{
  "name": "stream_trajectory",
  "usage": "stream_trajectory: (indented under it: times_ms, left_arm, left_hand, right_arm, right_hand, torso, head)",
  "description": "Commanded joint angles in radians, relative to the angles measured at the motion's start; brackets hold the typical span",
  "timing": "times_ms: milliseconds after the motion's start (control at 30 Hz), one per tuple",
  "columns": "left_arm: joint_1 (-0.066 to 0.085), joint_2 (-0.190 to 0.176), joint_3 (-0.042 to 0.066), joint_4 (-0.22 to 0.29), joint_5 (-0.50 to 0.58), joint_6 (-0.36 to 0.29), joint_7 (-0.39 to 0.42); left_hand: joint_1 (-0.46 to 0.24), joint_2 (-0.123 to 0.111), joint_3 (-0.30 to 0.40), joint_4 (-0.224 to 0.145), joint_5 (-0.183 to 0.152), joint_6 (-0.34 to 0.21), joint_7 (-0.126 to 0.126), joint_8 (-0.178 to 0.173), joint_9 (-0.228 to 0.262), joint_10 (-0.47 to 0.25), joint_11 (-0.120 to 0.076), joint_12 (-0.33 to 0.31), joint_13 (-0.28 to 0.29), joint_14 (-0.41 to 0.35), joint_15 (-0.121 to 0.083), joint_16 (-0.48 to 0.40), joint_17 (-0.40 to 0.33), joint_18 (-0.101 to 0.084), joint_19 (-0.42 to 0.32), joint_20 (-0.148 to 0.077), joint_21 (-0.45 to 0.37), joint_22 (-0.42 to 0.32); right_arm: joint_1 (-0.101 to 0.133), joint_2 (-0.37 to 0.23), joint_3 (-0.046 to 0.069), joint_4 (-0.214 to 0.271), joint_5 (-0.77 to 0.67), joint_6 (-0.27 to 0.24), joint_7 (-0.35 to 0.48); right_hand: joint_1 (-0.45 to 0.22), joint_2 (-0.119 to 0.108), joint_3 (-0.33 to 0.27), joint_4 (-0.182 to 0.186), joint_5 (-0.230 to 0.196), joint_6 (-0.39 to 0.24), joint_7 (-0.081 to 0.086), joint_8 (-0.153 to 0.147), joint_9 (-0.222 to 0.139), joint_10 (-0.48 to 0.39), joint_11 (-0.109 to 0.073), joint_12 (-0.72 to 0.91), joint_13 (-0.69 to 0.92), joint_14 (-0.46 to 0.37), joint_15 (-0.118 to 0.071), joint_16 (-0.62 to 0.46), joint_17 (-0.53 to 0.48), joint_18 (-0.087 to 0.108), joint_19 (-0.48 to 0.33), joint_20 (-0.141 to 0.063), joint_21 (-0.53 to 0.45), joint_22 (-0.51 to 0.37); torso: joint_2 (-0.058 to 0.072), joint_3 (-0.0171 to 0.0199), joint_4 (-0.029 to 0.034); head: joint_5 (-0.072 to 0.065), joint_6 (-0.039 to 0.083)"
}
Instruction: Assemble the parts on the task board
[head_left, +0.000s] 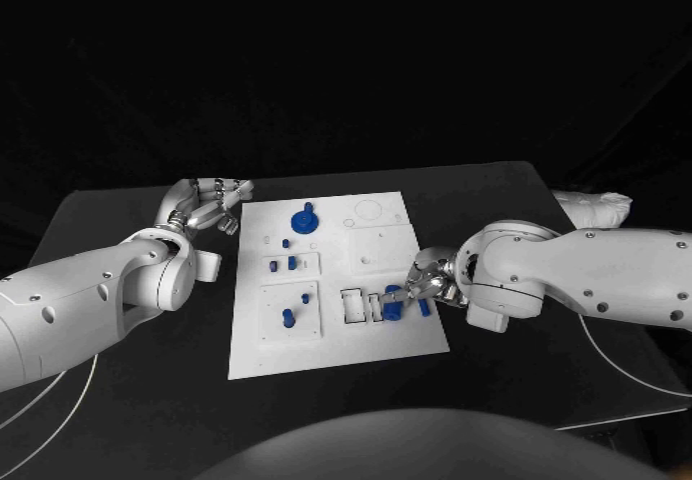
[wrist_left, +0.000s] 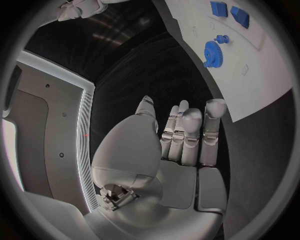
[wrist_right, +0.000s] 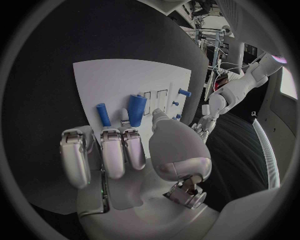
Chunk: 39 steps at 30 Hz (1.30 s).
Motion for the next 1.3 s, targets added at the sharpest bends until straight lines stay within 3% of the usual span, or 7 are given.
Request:
stream_trajectory:
  times_ms: [33,400,633,767,967,1300]
  left_arm:
    - [0.001,0.002,0.001,0.002,-0.004,0.016,0.006]
    - [0.001,0.001,0.001,0.002,-0.004,0.016,0.006]
    - [0.001,0.001,0.001,0.002,-0.004,0.018,0.005]
    - [0.001,0.002,0.001,0.001,-0.004,0.019,0.005]
    - [0.001,0.003,0.001,0.0,-0.004,0.02,0.004]
    - [0.001,0.003,0.001,0.0,-0.004,0.02,0.004]
  left_hand:
    - [0.003,0.01,-0.005,-0.001,0.003,-0.006,-0.003,0.006,0.0,0.001,-0.006,0.002,0.001,-0.008,-0.002,-0.005,-0.001,0.012,-0.008,-0.002,-0.004,0.001]
    - [0.003,0.011,-0.005,-0.001,0.003,-0.006,-0.003,0.006,0.0,0.001,-0.006,0.002,0.001,-0.008,-0.002,-0.005,-0.001,0.012,-0.008,-0.002,-0.004,0.001]
    - [0.004,0.012,-0.008,-0.001,0.003,-0.006,-0.003,0.007,0.001,0.002,-0.006,0.002,0.001,-0.009,-0.002,-0.006,-0.003,0.012,-0.008,-0.002,-0.004,0.001]
    - [0.004,0.012,-0.008,-0.001,0.003,-0.006,-0.003,0.007,0.001,0.002,-0.006,0.002,0.001,-0.009,-0.002,-0.006,-0.003,0.012,-0.008,-0.002,-0.004,0.001]
    - [0.004,0.012,-0.008,-0.001,0.003,-0.006,-0.003,0.007,0.001,0.002,-0.006,0.002,0.001,-0.009,-0.002,-0.006,-0.003,0.012,-0.008,-0.002,-0.004,0.001]
    - [0.004,0.012,-0.008,-0.001,0.003,-0.006,-0.003,0.007,0.001,0.002,-0.006,0.002,0.001,-0.009,-0.002,-0.006,-0.003,0.012,-0.008,-0.002,-0.004,0.001]
  right_arm:
    - [-0.003,0.009,0.0,-0.006,-0.005,0.014,-0.074]
    - [-0.017,0.033,0.0,-0.029,-0.005,0.016,-0.078]
    - [-0.019,0.038,0.0,-0.03,-0.009,0.003,-0.078]
    - [-0.02,0.042,0.0,-0.031,-0.014,0.009,-0.083]
    - [-0.02,0.053,0.0,-0.03,-0.045,0.014,-0.089]
    - [-0.02,0.061,0.0,-0.033,-0.079,0.016,-0.099]
  right_hand:
    - [0.025,-0.002,0.005,-0.02,-0.015,-0.018,0.007,-0.007,-0.004,0.105,0.01,0.003,0.263,0.105,0.01,0.004,0.264,-0.007,0.105,0.012,0.004,0.263]
    - [0.071,-0.009,0.018,-0.07,-0.029,-0.062,0.014,-0.02,-0.016,0.105,0.017,0.003,0.263,0.105,0.018,0.004,0.264,-0.007,0.105,0.023,0.004,0.263]
    - [0.09,-0.008,0.027,-0.091,-0.028,-0.074,0.014,-0.015,-0.017,0.105,0.018,0.003,0.263,0.105,0.019,0.004,0.264,-0.007,0.105,0.025,0.004,0.263]
    - [0.107,0.009,0.042,-0.104,-0.033,-0.084,0.015,-0.009,-0.017,0.105,0.018,0.003,0.263,0.105,0.019,0.004,0.264,-0.007,0.105,0.026,0.004,0.263]
    - [0.144,0.013,0.061,-0.141,-0.041,-0.113,0.017,-0.003,-0.019,0.105,0.02,0.003,0.263,0.105,0.021,0.004,0.264,-0.007,0.105,0.027,0.004,0.263]
    - [0.177,0.009,0.078,-0.179,-0.03,-0.136,0.015,0.011,-0.021,0.105,0.019,0.003,0.263,0.105,0.02,0.004,0.264,-0.007,0.105,0.027,0.004,0.263]
  torso:
    - [0.0,0.0004,0.0006]
    - [0.0,0.0001,0.0007]
    - [0.0,-0.0002,0.0002]
    - [0.001,0.0,0.0003]
    - [0.001,0.0003,0.0004]
    - [0.0,-0.0004,0.0003]
  head:
    - [-0.001,0.0]
    - [-0.001,0.0]
    - [-0.002,0.0]
    - [-0.002,0.0]
    - [-0.004,0.0]
    - [-0.004,0.0]
